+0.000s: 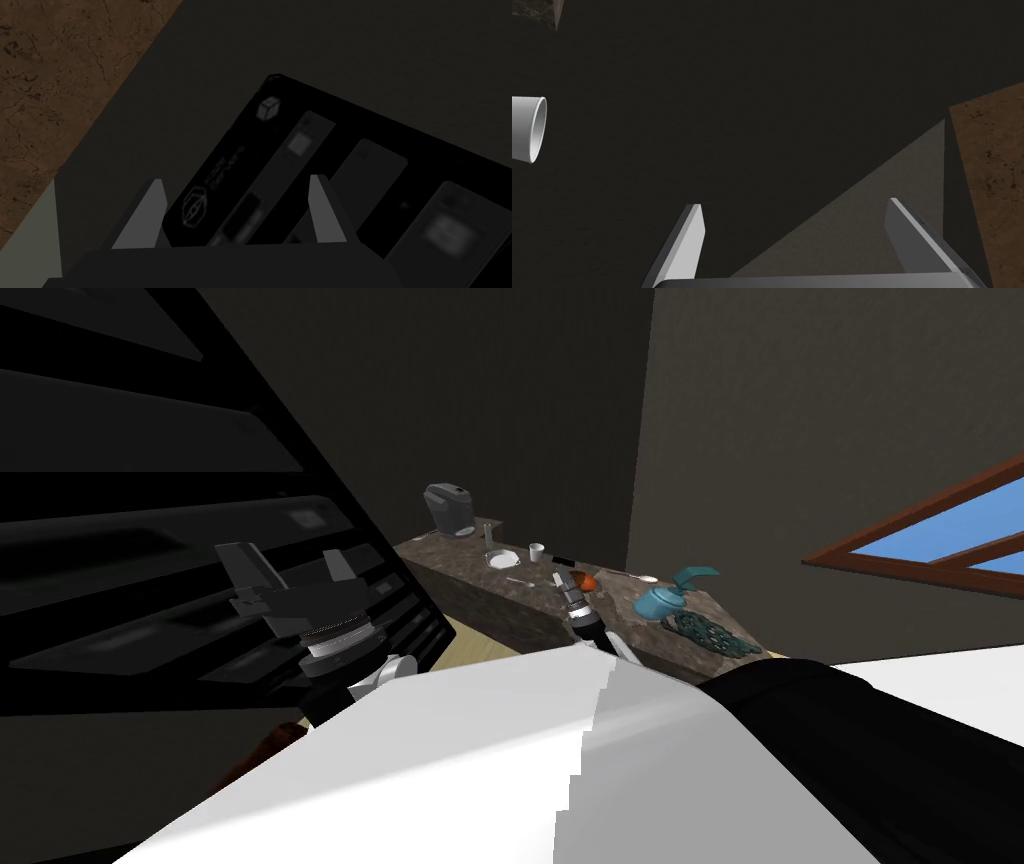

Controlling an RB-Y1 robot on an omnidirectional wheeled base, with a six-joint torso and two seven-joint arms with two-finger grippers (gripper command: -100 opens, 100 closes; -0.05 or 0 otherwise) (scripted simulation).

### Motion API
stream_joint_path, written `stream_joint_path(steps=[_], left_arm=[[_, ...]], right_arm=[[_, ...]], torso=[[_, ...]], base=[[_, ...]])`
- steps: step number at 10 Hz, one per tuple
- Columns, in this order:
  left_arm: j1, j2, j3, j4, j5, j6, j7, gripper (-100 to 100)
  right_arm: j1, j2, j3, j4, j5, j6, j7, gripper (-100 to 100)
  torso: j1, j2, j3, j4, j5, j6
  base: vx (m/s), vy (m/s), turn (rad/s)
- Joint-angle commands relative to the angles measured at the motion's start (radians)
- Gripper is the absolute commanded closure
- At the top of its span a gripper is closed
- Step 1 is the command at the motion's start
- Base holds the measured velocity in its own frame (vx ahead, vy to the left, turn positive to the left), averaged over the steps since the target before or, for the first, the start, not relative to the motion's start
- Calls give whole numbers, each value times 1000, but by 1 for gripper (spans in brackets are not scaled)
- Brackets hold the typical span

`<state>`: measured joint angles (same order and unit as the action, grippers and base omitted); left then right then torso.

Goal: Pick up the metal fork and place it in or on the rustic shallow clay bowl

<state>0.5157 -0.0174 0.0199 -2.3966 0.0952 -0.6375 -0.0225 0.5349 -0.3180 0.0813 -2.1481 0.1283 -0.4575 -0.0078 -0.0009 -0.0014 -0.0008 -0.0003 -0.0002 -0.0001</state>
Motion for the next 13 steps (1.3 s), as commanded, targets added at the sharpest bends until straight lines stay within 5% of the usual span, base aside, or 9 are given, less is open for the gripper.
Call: stream_joint_path(steps=[1,13], left_arm=[[0,0,0,0,0,0,0,0],[0,0,0,0,0,0,0,0]], right_arm=[[4,-50,8,30,17,-1,6,-100],[4,-344,46,190,89,-7,22,-100]], torso=[[0,0,0,0,0,0],[1,1,1,0,0,1]], base=[[23,-9,194],[2,-5,93]])
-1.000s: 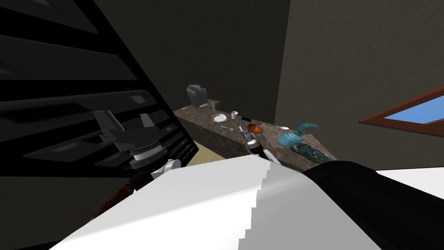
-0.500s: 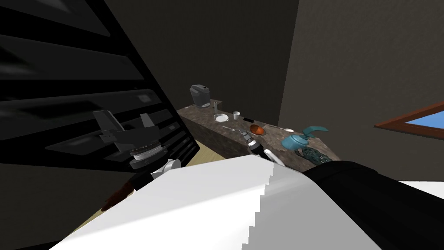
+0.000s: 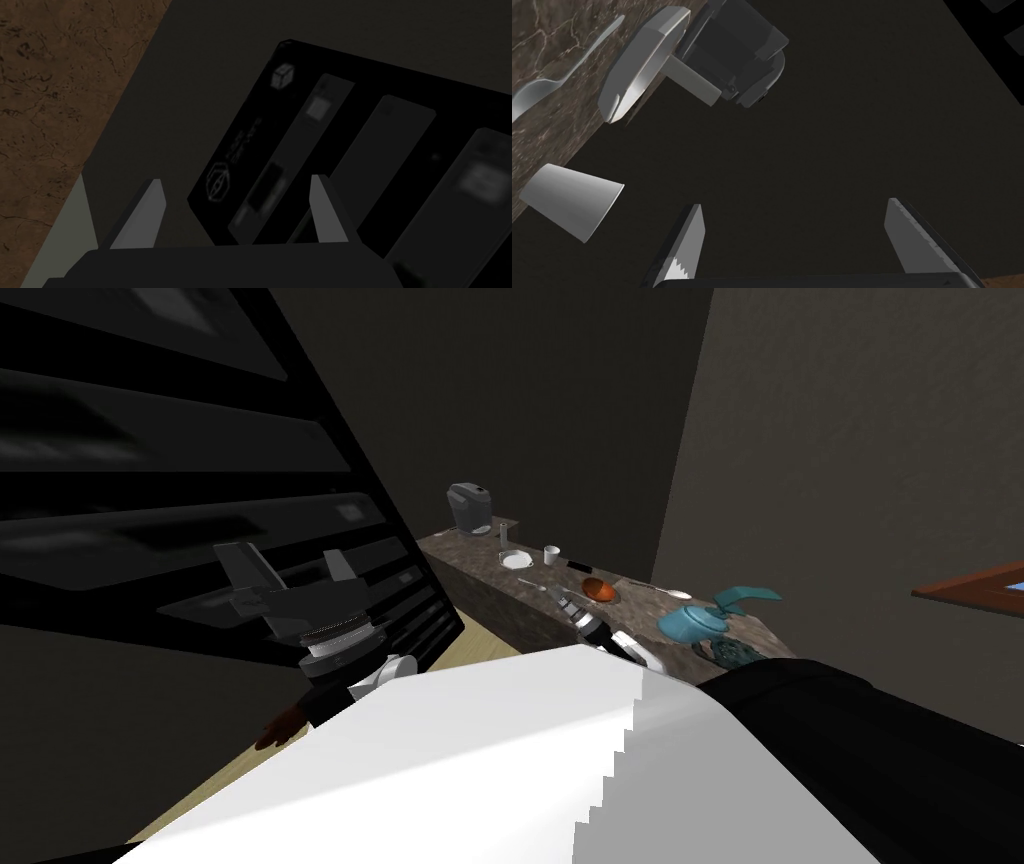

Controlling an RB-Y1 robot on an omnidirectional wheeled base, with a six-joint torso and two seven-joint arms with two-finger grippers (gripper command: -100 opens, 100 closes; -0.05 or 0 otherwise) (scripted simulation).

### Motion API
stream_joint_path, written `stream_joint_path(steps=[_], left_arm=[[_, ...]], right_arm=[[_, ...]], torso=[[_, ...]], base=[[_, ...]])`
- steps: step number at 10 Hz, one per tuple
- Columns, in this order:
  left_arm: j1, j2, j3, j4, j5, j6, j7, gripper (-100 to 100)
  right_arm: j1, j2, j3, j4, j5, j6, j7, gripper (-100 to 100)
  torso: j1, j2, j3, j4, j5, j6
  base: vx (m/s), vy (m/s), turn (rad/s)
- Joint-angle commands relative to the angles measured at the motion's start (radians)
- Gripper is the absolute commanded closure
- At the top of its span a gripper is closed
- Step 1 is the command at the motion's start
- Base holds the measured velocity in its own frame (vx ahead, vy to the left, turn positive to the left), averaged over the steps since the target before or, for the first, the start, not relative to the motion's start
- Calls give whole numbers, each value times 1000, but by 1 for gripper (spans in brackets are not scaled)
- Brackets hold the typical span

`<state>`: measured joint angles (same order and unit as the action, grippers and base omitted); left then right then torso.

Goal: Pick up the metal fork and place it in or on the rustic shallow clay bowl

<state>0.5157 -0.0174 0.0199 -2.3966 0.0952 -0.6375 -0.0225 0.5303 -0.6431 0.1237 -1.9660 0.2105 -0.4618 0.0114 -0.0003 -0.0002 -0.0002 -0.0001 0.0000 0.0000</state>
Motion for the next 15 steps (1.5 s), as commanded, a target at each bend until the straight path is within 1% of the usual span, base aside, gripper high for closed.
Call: stream_joint_path(steps=[1,2,3,4,5,6,7,8,9,10,11,12,13,14,15], left_arm=[[0,0,0,0,0,0,0,0],[0,0,0,0,0,0,0,0],[0,0,0,0,0,0,0,0],[0,0,0,0,0,0,0,0],[0,0,0,0,0,0,0,0],[0,0,0,0,0,0,0,0],[0,0,0,0,0,0,0,0],[0,0,0,0,0,0,0,0],[0,0,0,0,0,0,0,0],[0,0,0,0,0,0,0,0],[0,0,0,0,0,0,0,0],[0,0,0,0,0,0,0,0],[0,0,0,0,0,0,0,0],[0,0,0,0,0,0,0,0],[0,0,0,0,0,0,0,0]], right_arm=[[8,-31,3,8,7,-2,3,-100],[8,-70,10,37,19,-4,4,-100],[8,-84,10,37,19,-4,4,-100],[6,-122,18,66,32,-6,5,-100],[6,-138,18,66,32,-6,5,-100],[4,-177,25,96,44,-8,5,-100],[4,-194,25,96,44,-8,5,-100],[2,-231,33,126,56,-10,4,-100],[2,-250,33,126,56,-10,4,-100],[-1,-286,40,155,67,-12,3,-100],[-1,-306,40,155,67,-12,3,-100],[-4,-341,48,185,78,-15,1,-100],[-4,-363,48,185,78,-15,1,-100],[-7,-396,55,214,88,-17,-1,-100],[-7,-418,55,214,88,-17,-1,-100]], torso=[[0,0,0,0,0,0],[0,0,0,0,0,1],[0,0,0,0,0,0],[0,0,0,0,0,1],[0,0,0,0,0,0],[0,0,0,0,0,1],[0,-1,0,0,0,0],[0,-1,0,0,0,0],[0,-1,-1,0,0,0],[0,-1,0,0,0,1],[0,0,0,0,0,0],[0,0,0,0,0,1],[1,-2,-1,0,0,0],[1,-1,-1,0,0,1],[0,-1,-1,0,0,0]], base=[[-5,-7,70],[-2,-3,138],[-5,-7,50],[5,3,154],[-1,-3,65],[13,7,173],[6,1,97],[11,1,199],[3,-3,82],[5,-2,109],[2,-3,69],[26,10,196],[6,1,50],[17,-1,193],[-4,-9,58]])
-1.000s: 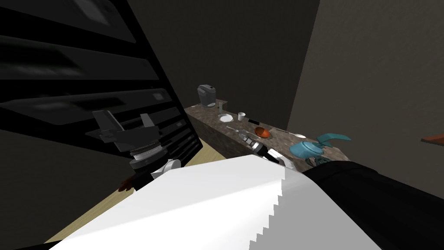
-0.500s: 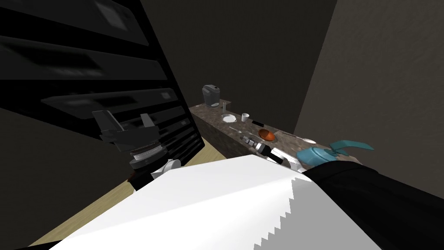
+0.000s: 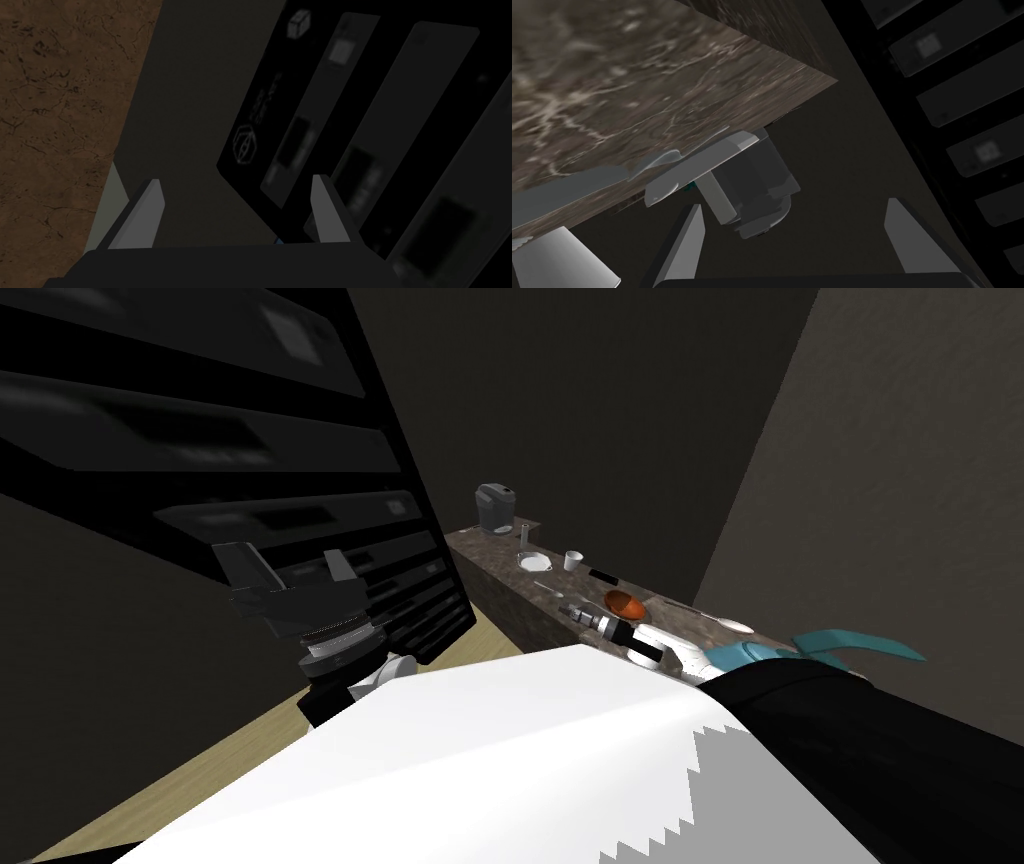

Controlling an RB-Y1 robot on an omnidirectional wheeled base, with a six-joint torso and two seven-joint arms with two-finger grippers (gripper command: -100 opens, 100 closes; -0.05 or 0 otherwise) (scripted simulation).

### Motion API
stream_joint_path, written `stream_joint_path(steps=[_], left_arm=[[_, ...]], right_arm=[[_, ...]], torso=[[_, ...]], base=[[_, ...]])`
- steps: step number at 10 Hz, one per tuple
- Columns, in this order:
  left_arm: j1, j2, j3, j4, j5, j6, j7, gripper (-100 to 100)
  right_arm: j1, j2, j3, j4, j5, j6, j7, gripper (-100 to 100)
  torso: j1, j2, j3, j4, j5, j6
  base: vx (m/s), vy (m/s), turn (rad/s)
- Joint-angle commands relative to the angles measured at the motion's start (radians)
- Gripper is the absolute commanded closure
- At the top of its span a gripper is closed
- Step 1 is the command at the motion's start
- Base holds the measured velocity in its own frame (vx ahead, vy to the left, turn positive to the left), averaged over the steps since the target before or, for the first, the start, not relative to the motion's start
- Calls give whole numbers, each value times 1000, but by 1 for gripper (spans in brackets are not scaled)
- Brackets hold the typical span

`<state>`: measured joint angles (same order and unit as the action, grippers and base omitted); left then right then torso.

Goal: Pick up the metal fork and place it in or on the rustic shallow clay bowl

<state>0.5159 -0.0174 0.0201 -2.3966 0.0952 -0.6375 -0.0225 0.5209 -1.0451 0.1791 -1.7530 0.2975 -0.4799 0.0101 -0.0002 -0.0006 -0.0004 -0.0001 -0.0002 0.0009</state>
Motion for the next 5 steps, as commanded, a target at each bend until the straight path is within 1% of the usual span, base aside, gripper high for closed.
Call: stream_joint_path(steps=[1,2,3,4,5], left_arm=[[0,0,0,0,0,0,0,0],[0,0,0,0,0,0,0,0],[0,0,0,0,0,0,0,0],[0,0,0,0,0,0,0,0],[0,0,0,0,0,0,0,0]], right_arm=[[-1,-50,8,31,12,-2,-3,-100],[-1,-71,8,31,12,-2,-3,-100],[-4,-107,16,60,21,-4,-7,-100],[-4,-124,16,60,21,-4,-7,-100],[-7,-163,25,89,30,-7,-11,-100]], torso=[[0,0,0,0,0,0],[0,-1,0,0,0,-1],[0,0,0,0,0,0],[0,-1,0,0,0,0],[0,0,0,0,0,0]], base=[[13,-6,180],[-2,-8,60],[13,-4,139],[1,-5,58],[25,-1,180]])
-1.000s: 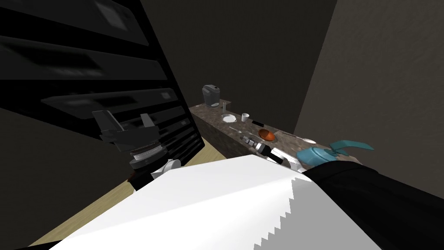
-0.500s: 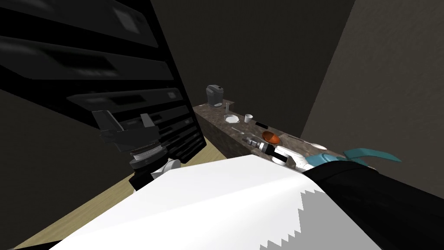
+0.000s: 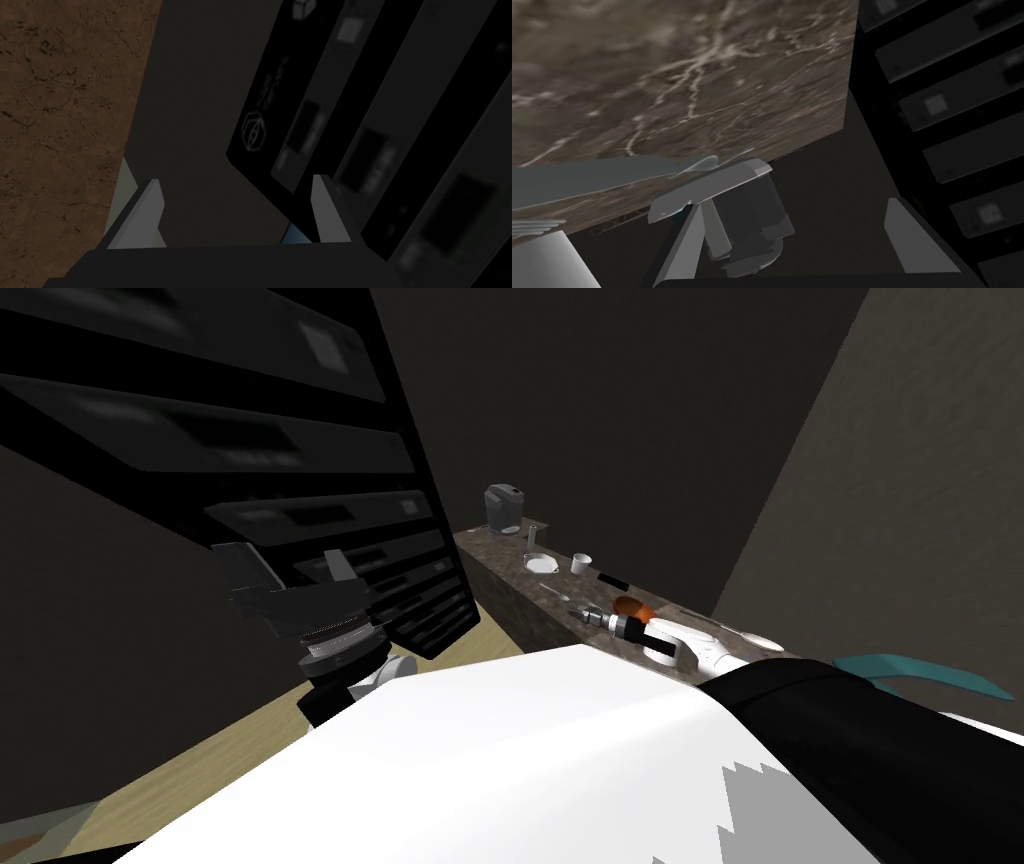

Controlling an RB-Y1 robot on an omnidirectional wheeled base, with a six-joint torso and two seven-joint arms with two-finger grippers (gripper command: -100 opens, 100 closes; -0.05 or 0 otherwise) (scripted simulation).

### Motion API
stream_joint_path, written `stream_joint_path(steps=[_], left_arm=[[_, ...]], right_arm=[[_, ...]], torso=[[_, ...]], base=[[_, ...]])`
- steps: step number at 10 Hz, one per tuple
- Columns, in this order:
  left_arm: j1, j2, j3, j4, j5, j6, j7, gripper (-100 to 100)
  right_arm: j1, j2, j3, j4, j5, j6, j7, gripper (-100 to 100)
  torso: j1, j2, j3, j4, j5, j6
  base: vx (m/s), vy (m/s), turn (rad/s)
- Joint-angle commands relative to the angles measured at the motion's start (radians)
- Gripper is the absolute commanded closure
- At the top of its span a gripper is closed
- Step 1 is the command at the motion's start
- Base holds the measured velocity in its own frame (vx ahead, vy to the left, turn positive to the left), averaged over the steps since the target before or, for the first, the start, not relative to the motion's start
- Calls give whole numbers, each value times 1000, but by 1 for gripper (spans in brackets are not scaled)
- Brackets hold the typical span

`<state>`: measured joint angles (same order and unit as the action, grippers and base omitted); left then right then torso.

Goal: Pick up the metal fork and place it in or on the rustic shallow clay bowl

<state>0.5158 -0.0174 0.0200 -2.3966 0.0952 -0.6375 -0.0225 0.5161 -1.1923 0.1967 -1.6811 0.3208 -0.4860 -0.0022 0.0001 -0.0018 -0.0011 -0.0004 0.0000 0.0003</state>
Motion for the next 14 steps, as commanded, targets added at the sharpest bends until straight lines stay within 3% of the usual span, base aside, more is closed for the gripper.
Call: stream_joint_path(steps=[1,4,9,13,14], left_arm=[[0,0,0,0,0,0,0,0],[0,0,0,0,0,0,0,0],[0,0,0,0,0,0,0,0],[0,0,0,0,0,0,0,0],[0,0,0,0,0,0,0,0]], right_arm=[[-3,-28,7,17,7,-1,1,-100],[-7,-116,27,73,24,-6,-9,-100],[-8,-213,50,126,40,-11,-21,-100],[3,-350,110,216,68,-23,-46,-100],[3,-355,110,216,68,-23,-46,-100]], torso=[[0,0,0,0,0,0],[0,1,0,0,0,1],[0,-1,0,0,0,0],[-1,0,0,0,0,1],[-1,-1,0,0,0,0]], base=[[6,-6,83],[14,-6,124],[13,-6,99],[18,-15,161],[0,-10,62]])
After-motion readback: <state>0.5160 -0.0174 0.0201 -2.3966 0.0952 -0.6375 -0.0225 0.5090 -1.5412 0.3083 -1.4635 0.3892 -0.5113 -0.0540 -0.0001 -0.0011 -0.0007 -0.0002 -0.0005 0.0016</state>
